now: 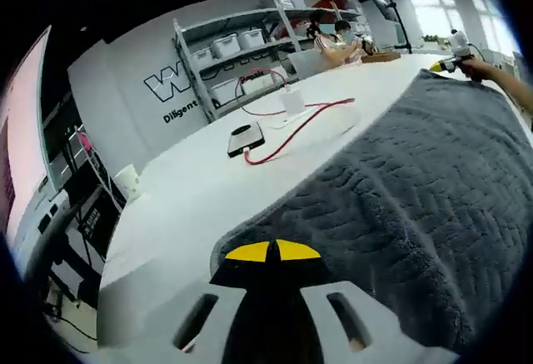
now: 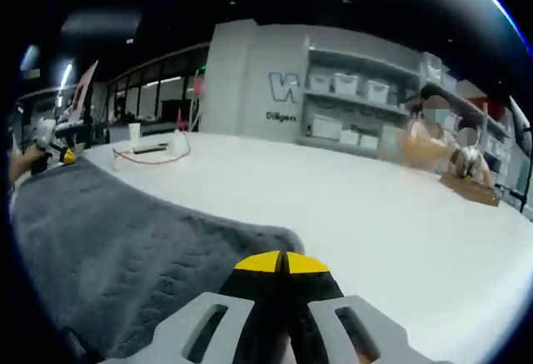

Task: Open the folded towel by lifting each exposed corner and separating the folded layers until the towel lies flat within the target outline without major curled edges

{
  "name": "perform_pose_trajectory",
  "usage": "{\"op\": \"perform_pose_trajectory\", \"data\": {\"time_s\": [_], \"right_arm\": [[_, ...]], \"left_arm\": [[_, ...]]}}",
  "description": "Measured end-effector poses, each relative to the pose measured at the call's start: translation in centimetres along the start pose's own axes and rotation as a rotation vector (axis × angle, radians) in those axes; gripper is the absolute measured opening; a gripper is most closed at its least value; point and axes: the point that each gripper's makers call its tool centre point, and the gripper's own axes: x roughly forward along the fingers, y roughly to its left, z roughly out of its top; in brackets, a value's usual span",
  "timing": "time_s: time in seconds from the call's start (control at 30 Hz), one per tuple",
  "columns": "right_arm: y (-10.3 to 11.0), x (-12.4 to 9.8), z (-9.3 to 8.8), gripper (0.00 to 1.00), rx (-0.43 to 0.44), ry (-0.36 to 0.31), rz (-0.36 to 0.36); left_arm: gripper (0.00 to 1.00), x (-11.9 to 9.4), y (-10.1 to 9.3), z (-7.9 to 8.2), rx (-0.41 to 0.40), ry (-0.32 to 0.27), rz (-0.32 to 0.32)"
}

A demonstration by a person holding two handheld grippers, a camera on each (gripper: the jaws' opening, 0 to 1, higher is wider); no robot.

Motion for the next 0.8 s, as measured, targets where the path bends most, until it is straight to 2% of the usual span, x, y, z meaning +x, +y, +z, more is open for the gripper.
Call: {"op": "perform_pose_trajectory", "data": {"time_s": [0.07, 0.17, 0.27, 0.37, 0.47, 0.53, 0.57, 0.6, 0.63, 0.67, 0.73, 0.8], "right_arm": [[0.1, 0.3, -0.1, 0.0, -0.013, 0.0, 0.008], [1.0, 1.0, 0.2, 0.0, -0.072, -0.005, 0.041], [0.6, 1.7, 0.3, 0.0, -0.029, -0.001, 0.03], [1.7, 2.2, 0.3, 0.0, -0.033, 0.011, 0.072], [1.4, 2.7, -0.3, 0.0, -0.081, 0.048, 0.044], [1.3, 2.9, -0.7, 0.0, -0.073, 0.066, 0.044], [0.8, 3.0, -1.8, 0.0, -0.056, 0.131, 0.02], [0.6, 3.1, -2.0, 0.0, -0.063, 0.145, 0.015], [0.5, 3.2, -2.1, 0.0, -0.089, 0.149, 0.009], [0.7, 3.4, -1.7, 0.0, -0.111, 0.116, 0.013], [0.6, 3.4, -1.7, 0.0, -0.108, 0.126, 0.014], [0.2, 3.6, -1.7, 0.0, -0.138, 0.125, 0.011]], "left_arm": [[0.01, -0.1, -0.5, 0.3, 0.065, 0.0, 0.018], [0.01, 0.1, -0.6, 0.3, 0.072, 0.011, 0.016], [0.01, 0.6, -0.2, -0.1, 0.069, 0.029, 0.013], [0.01, 1.1, 0.4, -0.7, 0.064, 0.046, 0.017], [0.01, 1.2, 1.0, -1.0, 0.058, 0.049, 0.021], [0.01, 1.2, 1.1, -1.0, 0.051, 0.054, 0.022], [0.01, 1.2, 1.2, -1.1, 0.054, 0.058, 0.024], [0.01, 1.2, 1.2, -1.1, 0.05, 0.059, 0.019], [0.01, 1.5, 1.4, -1.2, 0.037, 0.055, 0.012], [0.01, 1.5, 1.6, -1.2, 0.025, 0.051, 0.01], [0.01, 1.6, 1.7, -1.2, 0.009, 0.042, 0.005], [0.01, 1.9, 1.9, -1.2, 0.026, 0.037, 0.003]]}}
